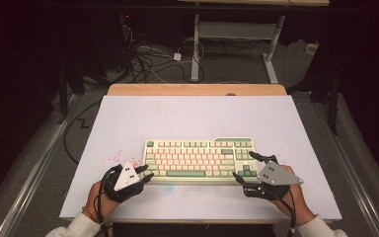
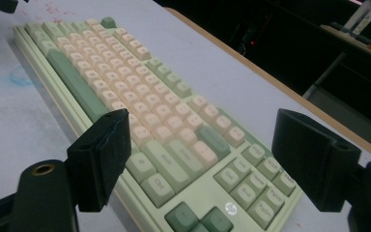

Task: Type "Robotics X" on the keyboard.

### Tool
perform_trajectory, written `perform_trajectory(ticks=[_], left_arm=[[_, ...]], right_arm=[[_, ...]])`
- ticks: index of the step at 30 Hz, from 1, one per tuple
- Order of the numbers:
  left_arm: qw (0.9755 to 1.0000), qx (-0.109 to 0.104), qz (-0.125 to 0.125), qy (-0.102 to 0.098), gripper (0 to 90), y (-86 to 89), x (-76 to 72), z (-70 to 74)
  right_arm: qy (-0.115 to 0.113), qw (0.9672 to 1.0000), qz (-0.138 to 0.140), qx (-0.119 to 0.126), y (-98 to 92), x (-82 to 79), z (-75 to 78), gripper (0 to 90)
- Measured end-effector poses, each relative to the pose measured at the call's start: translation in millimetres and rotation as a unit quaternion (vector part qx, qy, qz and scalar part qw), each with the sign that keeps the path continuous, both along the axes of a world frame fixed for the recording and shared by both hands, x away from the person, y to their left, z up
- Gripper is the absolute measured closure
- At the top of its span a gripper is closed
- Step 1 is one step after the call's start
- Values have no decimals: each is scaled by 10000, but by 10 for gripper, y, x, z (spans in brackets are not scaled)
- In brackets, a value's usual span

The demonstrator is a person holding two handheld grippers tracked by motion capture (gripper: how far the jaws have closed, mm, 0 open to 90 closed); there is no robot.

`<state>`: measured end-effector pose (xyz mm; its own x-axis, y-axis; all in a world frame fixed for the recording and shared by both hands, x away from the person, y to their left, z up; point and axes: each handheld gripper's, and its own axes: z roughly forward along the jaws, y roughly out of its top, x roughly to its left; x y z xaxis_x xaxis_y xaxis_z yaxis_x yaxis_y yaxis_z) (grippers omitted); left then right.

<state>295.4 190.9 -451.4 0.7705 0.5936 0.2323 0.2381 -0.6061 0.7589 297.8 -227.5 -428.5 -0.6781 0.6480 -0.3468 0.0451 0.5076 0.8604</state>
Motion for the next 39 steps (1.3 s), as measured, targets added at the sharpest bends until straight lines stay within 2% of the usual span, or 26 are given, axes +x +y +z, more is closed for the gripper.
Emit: perform_trajectory(ticks=[5, 8, 14, 18, 21, 29, 39], left_arm=[[9996, 11, -168, 239, 832, -87, 79, 29], [9991, 112, -275, 299, 876, -169, 137, 54], [9982, 215, -381, 407, 876, -319, 238, 102], [9968, 434, -440, 506, 877, -433, 321, 117], [9961, 495, -436, 587, 876, -492, 395, 109], [9943, 498, -505, 793, 876, -604, 537, 57], [9932, 599, -526, 847, 876, -703, 606, 10]], right_arm=[[106, 9999, -82, -68, -78, -54, -67, 227], [163, 9997, -119, -167, -116, -113, -123, 226], [190, 9993, -144, -299, -170, -196, -176, 226], [197, 9992, -168, -319, -186, -190, -182, 229], [186, 9992, -155, -321, -178, -177, -185, 229], [200, 9989, -129, -396, -153, -166, -210, 229], [183, 9987, -129, -467, -155, -161, -215, 231]])
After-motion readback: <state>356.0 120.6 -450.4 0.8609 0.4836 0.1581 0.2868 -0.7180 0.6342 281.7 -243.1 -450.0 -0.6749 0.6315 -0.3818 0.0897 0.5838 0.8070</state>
